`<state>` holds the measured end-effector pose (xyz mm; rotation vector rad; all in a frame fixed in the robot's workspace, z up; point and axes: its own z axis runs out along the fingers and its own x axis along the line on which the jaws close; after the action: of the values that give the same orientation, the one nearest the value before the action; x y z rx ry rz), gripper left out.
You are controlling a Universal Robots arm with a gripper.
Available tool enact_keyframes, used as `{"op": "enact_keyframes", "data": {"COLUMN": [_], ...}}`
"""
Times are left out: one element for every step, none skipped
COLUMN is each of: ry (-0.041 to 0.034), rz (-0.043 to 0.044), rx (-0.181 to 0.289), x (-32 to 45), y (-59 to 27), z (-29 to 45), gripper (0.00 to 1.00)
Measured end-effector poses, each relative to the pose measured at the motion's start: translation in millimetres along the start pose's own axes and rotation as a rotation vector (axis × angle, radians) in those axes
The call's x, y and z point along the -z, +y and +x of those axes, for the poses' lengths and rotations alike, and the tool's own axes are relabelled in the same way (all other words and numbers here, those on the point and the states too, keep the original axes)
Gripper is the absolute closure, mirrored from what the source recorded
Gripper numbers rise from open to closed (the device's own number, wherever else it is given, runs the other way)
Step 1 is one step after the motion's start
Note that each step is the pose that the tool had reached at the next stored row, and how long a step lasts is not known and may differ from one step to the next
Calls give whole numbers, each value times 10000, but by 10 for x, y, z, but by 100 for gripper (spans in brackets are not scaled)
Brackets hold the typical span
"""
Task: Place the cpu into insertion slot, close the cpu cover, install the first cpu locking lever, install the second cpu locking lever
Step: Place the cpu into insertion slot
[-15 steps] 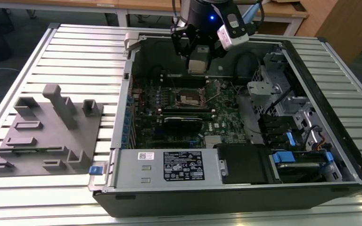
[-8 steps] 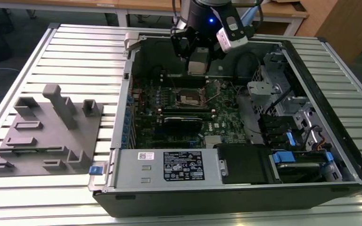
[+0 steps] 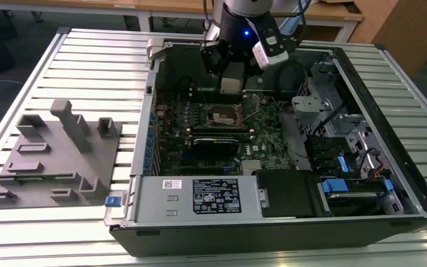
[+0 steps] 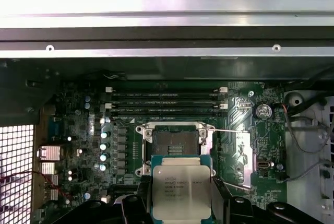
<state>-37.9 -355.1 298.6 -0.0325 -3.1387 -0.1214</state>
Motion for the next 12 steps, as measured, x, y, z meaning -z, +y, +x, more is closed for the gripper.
{"op": "enact_keyframes", "data": {"ry": [-6,-13,-19,-23,-28,-31,-32,-31,-30,-30,-30,-31], "rz": [0,0,-1,0,0,-1,-2,1,2,1,2,0], "rx": [1,1,1,2,3,3,3,3,4,3,3,2], "x": [-18,-36,-54,-72,-90,-108,-118,-118,-118,-119,-119,-120], "y": [-1,-3,-4,-6,-8,-9,-10,-10,-10,-10,-10,-10], "z": [3,5,9,12,15,17,18,18,18,18,18,18], "gripper": [46,46,46,46,46,46,46,46,46,46,46,46]}}
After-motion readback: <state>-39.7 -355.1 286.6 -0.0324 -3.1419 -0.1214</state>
